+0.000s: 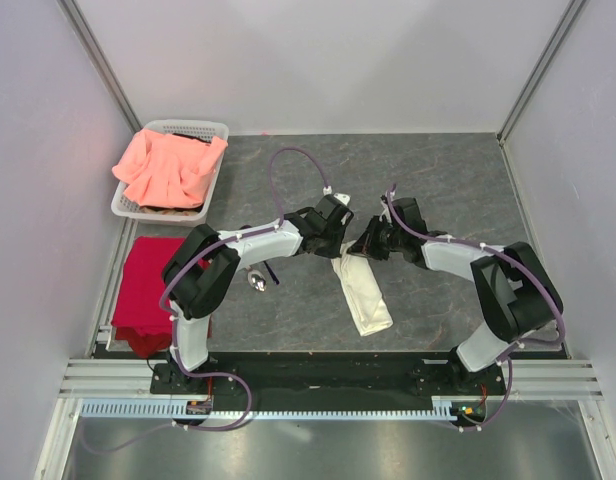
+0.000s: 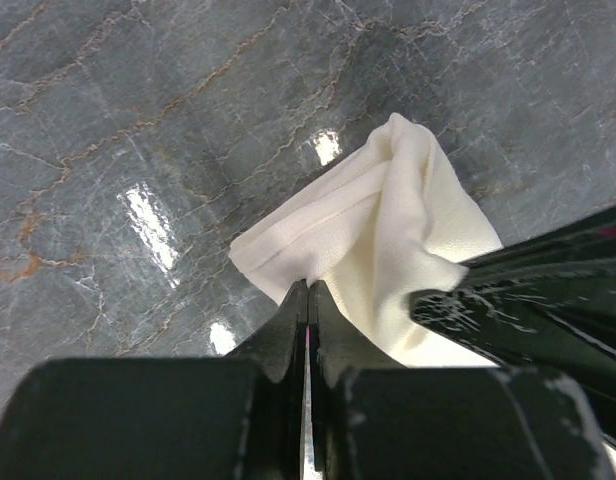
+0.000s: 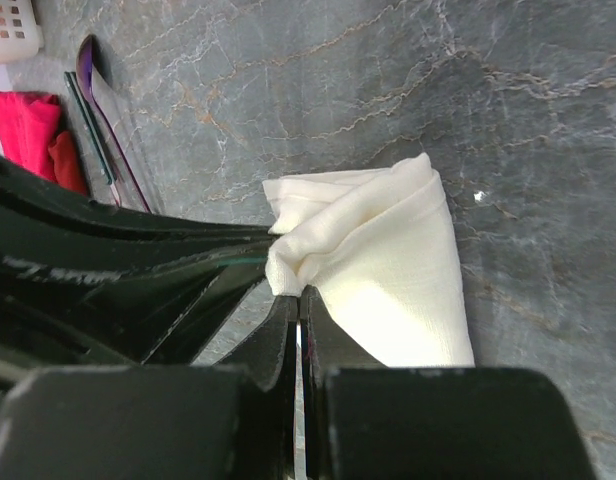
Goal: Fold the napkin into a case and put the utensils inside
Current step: Grasp the top corner of the square folded napkin from the folded napkin.
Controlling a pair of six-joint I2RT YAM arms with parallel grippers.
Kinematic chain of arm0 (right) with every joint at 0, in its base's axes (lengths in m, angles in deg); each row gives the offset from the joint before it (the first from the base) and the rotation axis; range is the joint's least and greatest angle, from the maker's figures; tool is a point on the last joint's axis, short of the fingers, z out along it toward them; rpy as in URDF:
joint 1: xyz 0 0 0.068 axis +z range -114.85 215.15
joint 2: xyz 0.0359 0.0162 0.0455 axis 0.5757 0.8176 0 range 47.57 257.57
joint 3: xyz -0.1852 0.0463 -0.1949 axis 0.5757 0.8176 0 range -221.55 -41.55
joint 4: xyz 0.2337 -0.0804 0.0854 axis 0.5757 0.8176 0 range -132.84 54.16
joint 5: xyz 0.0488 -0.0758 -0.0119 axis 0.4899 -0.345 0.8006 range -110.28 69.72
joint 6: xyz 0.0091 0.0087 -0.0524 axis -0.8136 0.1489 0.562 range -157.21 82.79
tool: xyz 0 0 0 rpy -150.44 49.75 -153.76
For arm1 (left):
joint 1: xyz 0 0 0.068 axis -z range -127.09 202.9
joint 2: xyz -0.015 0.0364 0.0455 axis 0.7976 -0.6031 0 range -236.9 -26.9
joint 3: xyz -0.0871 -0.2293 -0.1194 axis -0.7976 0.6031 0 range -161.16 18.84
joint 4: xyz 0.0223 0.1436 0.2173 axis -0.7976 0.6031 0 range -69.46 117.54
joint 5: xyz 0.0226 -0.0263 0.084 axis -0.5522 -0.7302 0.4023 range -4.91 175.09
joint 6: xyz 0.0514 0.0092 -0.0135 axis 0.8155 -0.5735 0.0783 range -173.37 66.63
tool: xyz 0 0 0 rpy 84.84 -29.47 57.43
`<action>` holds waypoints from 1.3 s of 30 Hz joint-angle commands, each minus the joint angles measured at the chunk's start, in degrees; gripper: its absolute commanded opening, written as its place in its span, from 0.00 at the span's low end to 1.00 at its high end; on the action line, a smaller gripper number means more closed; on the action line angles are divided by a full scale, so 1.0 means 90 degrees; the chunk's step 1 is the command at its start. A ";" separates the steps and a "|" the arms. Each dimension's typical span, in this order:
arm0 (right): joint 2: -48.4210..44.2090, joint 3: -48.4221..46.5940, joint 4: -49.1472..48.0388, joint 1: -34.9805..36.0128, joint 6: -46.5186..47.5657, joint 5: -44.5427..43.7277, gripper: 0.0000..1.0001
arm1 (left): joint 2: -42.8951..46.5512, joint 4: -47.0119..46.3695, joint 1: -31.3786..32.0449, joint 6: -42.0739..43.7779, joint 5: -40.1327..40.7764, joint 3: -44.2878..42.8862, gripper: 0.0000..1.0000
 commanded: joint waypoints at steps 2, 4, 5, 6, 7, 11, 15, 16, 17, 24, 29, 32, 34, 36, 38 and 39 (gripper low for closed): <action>0.0369 0.0031 -0.0587 0.0031 -0.0227 0.0368 0.00 | 0.0285 -0.0181 -0.0016 -0.0148 -0.0376 -0.0077 0.02; 0.0574 0.0021 -0.0782 0.0071 -0.0334 0.0446 0.00 | 0.0294 -0.0220 -0.0016 -0.0265 -0.0465 -0.0029 0.02; 0.0633 0.0012 -0.0860 0.0100 -0.0373 0.0475 0.00 | 0.0304 -0.0259 -0.0016 -0.0333 -0.0629 -0.0019 0.02; 0.0721 0.0002 -0.1006 0.0119 -0.0402 0.0505 0.00 | 0.0304 -0.0269 -0.0016 -0.0363 -0.0660 0.0001 0.02; 0.0896 -0.0008 -0.1085 0.0149 -0.0451 0.0534 0.00 | 0.0333 -0.0279 -0.0016 -0.0392 -0.0709 0.0020 0.02; 0.1288 -0.0008 -0.1622 0.0149 -0.0646 0.0710 0.00 | 0.0441 -0.0367 -0.0016 -0.0587 -0.0953 0.0069 0.02; 0.1474 0.0011 -0.1866 0.0158 -0.0666 0.0710 0.00 | 0.0636 -0.0523 -0.0035 -0.0773 -0.1041 0.0254 0.02; 0.1484 0.0031 -0.1886 0.0178 -0.0676 0.0730 0.00 | 0.0656 -0.0552 -0.0045 -0.0802 -0.1080 0.0284 0.02; 0.1474 0.0060 -0.1877 0.0188 -0.0637 0.0749 0.00 | 0.0666 -0.0552 -0.0064 -0.0860 -0.1080 0.0284 0.02; 0.1220 0.0256 -0.1750 0.0324 -0.0374 0.0709 0.00 | 0.0608 -0.0699 -0.0172 -0.1017 -0.1109 0.0324 0.02; 0.1581 -0.0222 -0.1604 0.0471 -0.0324 0.0886 0.00 | 0.0529 -0.0670 -0.0172 -0.1270 -0.1198 0.0450 0.02; 0.1436 -0.0369 -0.1030 0.0442 -0.0023 0.0692 0.07 | 0.0675 -0.0679 -0.0191 -0.1339 -0.0983 0.0635 0.02; 0.1193 -0.0340 -0.0745 0.0452 0.0260 0.0545 0.14 | 0.0772 -0.0670 -0.0201 -0.1291 -0.0856 0.0694 0.02; 0.0880 -0.0252 -0.0500 0.0422 0.0359 0.0505 0.21 | 0.0802 -0.0650 -0.0230 -0.1271 -0.0807 0.0714 0.02; 0.0674 -0.0106 -0.0403 0.0325 0.0398 0.0447 0.32 | 0.0832 -0.0650 -0.0250 -0.1232 -0.0817 0.0753 0.02; 0.0528 -0.0067 -0.0363 0.0305 0.0417 0.0427 0.35 | 0.0832 -0.0650 -0.0260 -0.1222 -0.0807 0.0772 0.02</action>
